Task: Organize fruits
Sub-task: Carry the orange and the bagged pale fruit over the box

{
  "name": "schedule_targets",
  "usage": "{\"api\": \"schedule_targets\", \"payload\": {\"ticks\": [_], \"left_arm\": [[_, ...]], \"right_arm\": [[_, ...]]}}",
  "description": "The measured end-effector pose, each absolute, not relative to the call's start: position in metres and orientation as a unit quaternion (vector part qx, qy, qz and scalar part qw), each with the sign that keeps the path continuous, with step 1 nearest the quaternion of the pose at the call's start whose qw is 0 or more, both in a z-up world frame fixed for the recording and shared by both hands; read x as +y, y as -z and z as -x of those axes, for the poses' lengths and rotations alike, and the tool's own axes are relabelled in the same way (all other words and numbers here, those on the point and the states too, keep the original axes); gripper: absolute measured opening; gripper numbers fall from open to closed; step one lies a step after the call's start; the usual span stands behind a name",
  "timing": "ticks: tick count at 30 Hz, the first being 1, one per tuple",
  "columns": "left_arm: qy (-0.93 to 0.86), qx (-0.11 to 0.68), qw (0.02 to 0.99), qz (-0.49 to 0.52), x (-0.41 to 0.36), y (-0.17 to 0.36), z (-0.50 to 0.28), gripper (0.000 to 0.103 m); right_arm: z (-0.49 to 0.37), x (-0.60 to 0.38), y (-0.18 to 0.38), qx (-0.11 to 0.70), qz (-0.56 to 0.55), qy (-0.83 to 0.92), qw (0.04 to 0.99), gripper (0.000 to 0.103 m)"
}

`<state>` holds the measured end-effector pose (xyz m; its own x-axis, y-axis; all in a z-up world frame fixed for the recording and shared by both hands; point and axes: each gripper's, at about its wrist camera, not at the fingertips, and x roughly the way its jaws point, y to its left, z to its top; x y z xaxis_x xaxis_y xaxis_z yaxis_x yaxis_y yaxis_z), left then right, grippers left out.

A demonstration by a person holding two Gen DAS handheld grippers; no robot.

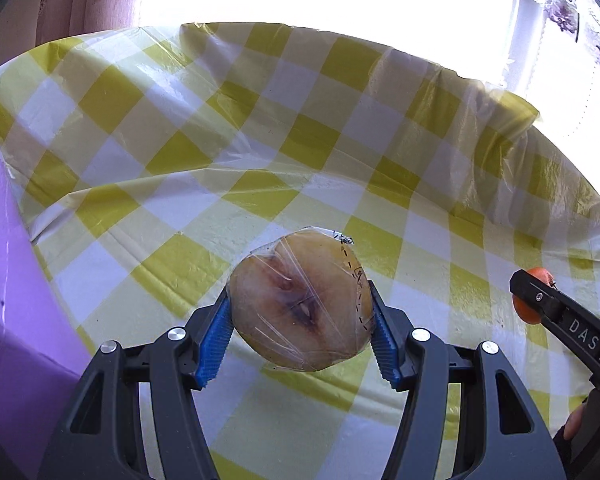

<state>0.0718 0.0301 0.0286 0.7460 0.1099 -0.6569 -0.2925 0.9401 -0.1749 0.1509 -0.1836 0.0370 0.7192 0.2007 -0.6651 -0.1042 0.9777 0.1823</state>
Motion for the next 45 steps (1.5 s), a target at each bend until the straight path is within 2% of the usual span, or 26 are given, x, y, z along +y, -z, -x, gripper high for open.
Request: {"api": "schedule_targets", "payload": {"ticks": [10,23,32,45], "left_arm": [[-0.063,0.328,0.939,0.081,-0.004,-0.041,-0.007,0.058],[-0.017,0.319,0.947,0.032,-0.029,-0.054,0.072,0.059],[-0.001,0.324,0.946,0.028,-0.017,-0.067,0.116,0.059],[-0.033,0.281,0.959,0.009,0.030,-0.109,0.176,0.059]], "right_arm": [[-0.049,-0.184,-0.038,0.361,-0.058,-0.075,0.928,0.044],[0.043,-0.186,-0.034,0.374,-0.045,-0.075,0.923,0.044],[0.083,-0.182,-0.043,0.386,-0.026,-0.074,0.919,0.044],[0.129,-0.124,-0.082,0.343,0.013,-0.159,0.926,0.044]]}}
